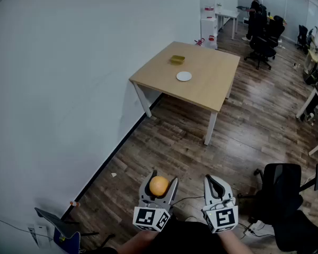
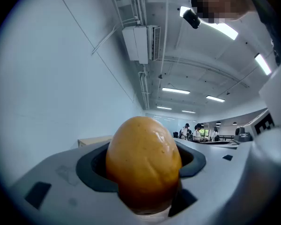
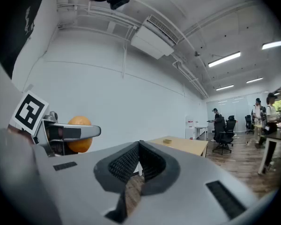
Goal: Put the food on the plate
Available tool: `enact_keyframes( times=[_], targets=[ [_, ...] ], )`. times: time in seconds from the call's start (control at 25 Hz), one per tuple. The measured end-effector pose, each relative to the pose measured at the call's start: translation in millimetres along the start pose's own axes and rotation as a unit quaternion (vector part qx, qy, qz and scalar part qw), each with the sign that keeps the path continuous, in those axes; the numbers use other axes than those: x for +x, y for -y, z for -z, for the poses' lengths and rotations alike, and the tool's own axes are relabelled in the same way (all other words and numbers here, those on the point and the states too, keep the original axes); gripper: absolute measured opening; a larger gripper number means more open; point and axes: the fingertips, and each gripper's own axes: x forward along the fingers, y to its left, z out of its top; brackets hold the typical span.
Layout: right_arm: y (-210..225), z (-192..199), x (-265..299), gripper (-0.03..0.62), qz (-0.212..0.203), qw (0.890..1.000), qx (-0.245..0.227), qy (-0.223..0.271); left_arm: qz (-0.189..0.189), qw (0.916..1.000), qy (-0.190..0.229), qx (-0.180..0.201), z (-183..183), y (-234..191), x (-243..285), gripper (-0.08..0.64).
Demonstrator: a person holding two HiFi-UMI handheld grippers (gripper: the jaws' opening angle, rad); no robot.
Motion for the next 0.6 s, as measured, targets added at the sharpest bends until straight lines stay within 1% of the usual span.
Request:
enact_keyframes(
  times=[0.16, 0.32, 0.36, 0.48, 0.6],
  targets=[
    [7.2, -1.3, 20.0, 0.060, -0.005, 0.999, 0.040, 0.017, -0.004, 1.0000, -0.007, -0.005, 7.7, -21.1, 20.6, 0.311],
    [15.0, -4.0, 47.9, 0.060, 0.000, 0.998, 0.046, 0.043, -0.007, 0.9997, -0.014, -0.018, 16.8, -47.2, 44.9, 0.311],
    [15.7, -1.9, 59.0, 0.060, -0.001, 0.998, 0.043, 0.038, -0.006, 0.9996, -0.017, -0.021, 19.2, -54.4, 53.2, 0.311],
    [16.6, 10.2, 100.8, 0.060, -0.002, 0.999, 0.041, 0.005, -0.002, 0.9995, -0.024, -0.021, 22.9, -82.3, 82.0, 0.311],
    [21.5, 10.6, 144.1, 0.060, 0.015, 0.999, 0.042, -0.002, 0.007, 0.9992, -0.035, -0.017, 23.9, -111.7, 116.2, 0.311]
  ],
)
